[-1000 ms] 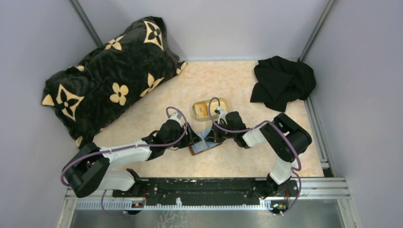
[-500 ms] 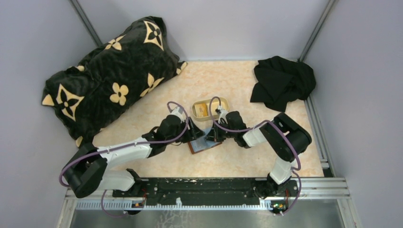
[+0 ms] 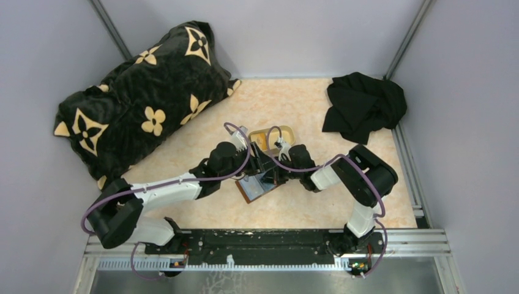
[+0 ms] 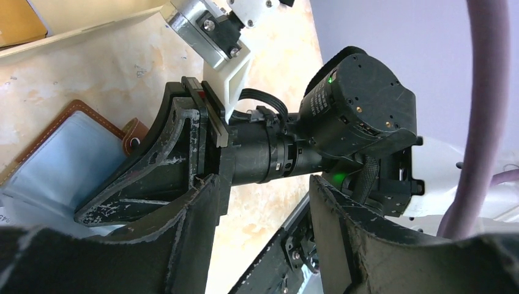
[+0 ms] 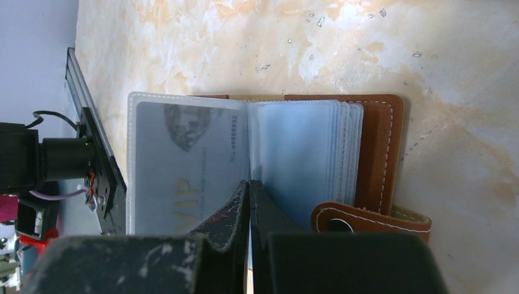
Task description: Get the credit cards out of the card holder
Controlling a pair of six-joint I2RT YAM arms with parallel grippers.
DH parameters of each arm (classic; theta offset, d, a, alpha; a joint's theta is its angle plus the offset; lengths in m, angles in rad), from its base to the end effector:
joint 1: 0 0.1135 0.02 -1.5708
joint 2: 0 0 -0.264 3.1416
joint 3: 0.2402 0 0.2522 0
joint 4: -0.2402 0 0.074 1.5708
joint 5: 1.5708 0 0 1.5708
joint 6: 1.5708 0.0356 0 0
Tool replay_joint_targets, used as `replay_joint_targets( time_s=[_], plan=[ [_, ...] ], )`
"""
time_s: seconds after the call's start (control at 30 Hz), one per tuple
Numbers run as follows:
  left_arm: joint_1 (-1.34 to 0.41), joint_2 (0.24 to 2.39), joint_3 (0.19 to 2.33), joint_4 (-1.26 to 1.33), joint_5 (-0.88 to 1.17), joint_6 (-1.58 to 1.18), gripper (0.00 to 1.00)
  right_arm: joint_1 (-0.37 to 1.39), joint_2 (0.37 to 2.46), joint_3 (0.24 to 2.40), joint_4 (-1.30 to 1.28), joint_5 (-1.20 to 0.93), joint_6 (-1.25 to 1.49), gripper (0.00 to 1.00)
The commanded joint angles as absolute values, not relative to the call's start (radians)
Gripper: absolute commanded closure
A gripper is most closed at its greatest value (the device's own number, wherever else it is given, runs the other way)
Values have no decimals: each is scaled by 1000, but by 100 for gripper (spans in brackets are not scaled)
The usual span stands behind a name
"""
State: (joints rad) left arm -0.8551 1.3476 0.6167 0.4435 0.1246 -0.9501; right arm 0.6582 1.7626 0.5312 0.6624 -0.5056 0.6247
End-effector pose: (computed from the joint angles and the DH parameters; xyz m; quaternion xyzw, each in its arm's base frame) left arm 0.1862 -0.2209 0.2211 -0.0007 0.8004 -0.4998 0.3310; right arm 0.2244 0.1953 0.1050 -0.1343 0.8471 0.4540 0.2413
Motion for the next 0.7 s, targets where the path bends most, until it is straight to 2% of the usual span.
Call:
replay_joint_targets(
  time_s=[0.0,0.17,0.33,0.43,0.67],
  plan=[
    [-855,1325,621,453,121,-936,38,676,1825,494,490,-457,578,100],
    [-858,1178,568,264,62,-931,39,677,1831,497,491,-463,580,100],
    [-887,965,367,124,-59,-1024,39,676,1819,498,472,-457,569,100],
    [-890,981,316,160,-84,-1042,39,676,1833,506,476,-462,570,100],
    [-894,1169,361,289,-108,-1025,38,676,1825,486,515,-478,607,100]
  ],
)
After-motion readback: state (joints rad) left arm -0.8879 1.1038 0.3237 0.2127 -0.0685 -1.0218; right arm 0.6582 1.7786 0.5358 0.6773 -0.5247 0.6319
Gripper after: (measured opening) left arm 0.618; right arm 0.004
